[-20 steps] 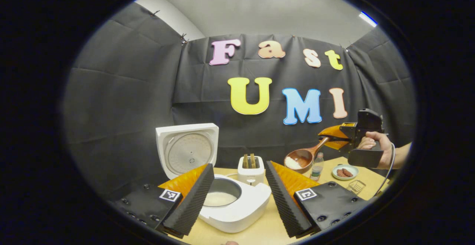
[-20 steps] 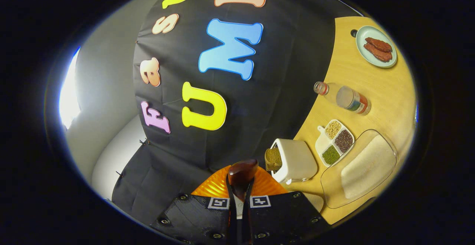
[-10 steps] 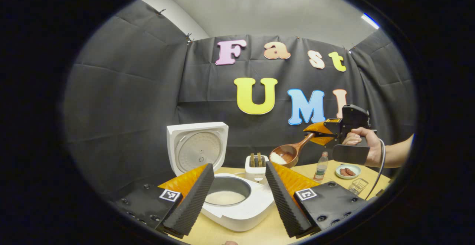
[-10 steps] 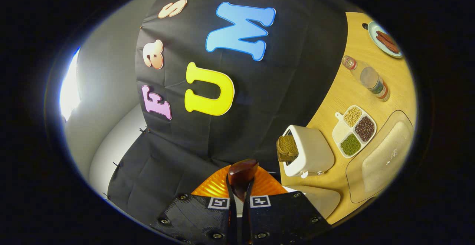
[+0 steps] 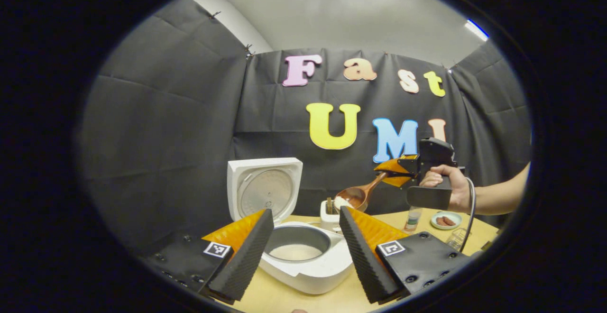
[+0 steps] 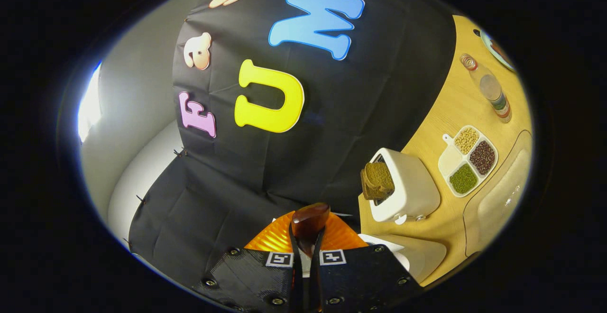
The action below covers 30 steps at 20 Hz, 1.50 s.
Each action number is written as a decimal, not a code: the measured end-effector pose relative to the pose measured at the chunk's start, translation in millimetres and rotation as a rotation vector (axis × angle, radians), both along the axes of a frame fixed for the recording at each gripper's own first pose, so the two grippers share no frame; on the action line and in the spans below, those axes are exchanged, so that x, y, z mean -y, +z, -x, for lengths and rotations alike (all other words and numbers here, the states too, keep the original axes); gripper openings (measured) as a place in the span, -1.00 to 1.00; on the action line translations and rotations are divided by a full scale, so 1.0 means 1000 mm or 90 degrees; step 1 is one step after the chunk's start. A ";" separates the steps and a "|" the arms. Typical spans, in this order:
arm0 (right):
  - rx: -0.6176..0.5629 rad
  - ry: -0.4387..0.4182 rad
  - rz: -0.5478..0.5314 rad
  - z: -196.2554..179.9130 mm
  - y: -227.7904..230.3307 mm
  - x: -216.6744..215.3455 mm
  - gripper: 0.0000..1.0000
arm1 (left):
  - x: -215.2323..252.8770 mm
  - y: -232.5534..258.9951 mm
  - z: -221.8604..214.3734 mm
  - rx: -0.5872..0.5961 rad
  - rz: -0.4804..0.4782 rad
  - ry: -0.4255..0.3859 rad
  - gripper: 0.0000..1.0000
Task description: Close the left gripper, press the button to open the rice cooker; take a wooden spoon from the chopstick holder with the right hand, scoop a spoonful of rice and pour it into the rice cooker, then put the wooden spoon back into the chopstick holder.
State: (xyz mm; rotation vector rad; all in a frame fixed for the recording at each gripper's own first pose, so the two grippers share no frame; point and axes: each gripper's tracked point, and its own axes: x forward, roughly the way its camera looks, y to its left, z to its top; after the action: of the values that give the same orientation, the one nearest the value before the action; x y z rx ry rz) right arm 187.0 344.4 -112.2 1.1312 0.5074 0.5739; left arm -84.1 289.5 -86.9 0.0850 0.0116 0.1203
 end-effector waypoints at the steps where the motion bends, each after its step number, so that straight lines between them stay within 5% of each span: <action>1: 0.004 0.004 0.008 0.000 -0.001 -0.006 -0.88 | -0.003 -0.004 0.001 -0.002 0.003 0.002 0.93; 14: 0.086 0.106 0.174 -0.012 -0.021 -0.103 -0.89 | -0.025 -0.025 0.014 -0.042 -0.023 0.017 0.94; 21: 0.223 0.177 0.349 -0.006 -0.027 -0.160 -0.89 | -0.034 -0.030 0.022 -0.049 -0.010 0.040 0.93; 30: 0.391 0.251 0.439 0.027 -0.004 -0.206 -0.88 | -0.037 -0.030 0.027 -0.049 -0.012 0.053 0.94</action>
State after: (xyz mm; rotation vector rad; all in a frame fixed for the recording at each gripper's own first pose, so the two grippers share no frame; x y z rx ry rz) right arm 160.0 550.7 -116.3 0.1665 0.3422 0.9514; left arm -111.0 326.7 -116.8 0.1074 0.0910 0.2010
